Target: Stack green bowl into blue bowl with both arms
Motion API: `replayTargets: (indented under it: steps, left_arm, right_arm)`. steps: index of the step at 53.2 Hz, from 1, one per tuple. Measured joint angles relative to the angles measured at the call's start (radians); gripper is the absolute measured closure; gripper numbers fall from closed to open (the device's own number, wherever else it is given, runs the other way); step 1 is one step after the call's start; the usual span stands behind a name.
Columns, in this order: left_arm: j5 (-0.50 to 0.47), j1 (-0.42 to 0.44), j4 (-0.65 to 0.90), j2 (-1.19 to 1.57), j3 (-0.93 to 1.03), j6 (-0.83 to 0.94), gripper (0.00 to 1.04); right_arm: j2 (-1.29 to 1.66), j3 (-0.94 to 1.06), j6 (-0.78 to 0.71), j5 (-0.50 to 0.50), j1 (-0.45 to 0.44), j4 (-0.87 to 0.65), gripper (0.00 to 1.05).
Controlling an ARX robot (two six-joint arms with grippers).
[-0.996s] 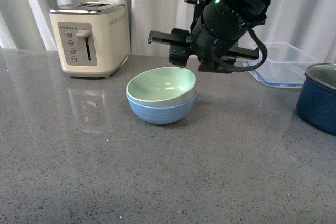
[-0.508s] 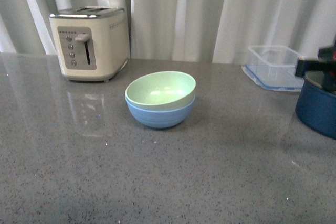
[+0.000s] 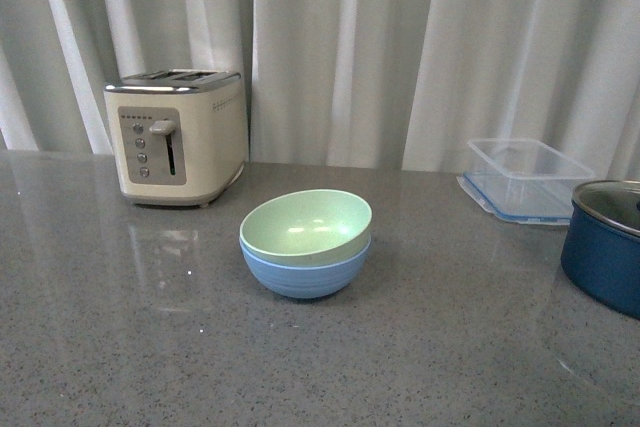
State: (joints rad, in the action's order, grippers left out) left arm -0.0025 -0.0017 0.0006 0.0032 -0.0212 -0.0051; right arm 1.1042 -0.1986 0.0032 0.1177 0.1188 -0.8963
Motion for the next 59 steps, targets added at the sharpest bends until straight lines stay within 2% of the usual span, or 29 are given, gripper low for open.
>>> replayTargets:
  steps: [12, 15, 18, 21, 59]
  left_arm:
    - [0.0, 0.0, 0.0, 0.0, 0.0, 0.0, 0.07]
    - [0.0, 0.0, 0.0, 0.0, 0.0, 0.0, 0.07]
    - [0.0, 0.0, 0.0, 0.0, 0.0, 0.0, 0.07]
    - [0.0, 0.0, 0.0, 0.0, 0.0, 0.0, 0.07]
    - [0.0, 0.0, 0.0, 0.0, 0.0, 0.0, 0.07]
  right_arm:
    - [-0.14, 0.079, 0.0, -0.035, -0.035, 0.065, 1.04]
    - [-0.192, 0.101, 0.0, -0.101, -0.079, 0.097, 1.04]
    - [-0.232, 0.116, 0.0, -0.111, -0.104, 0.121, 1.04]
    - [-0.239, 0.144, 0.0, -0.11, -0.115, 0.08, 1.04]
    - [-0.667, 0.193, 0.0, -0.116, -0.116, 0.46, 1.04]
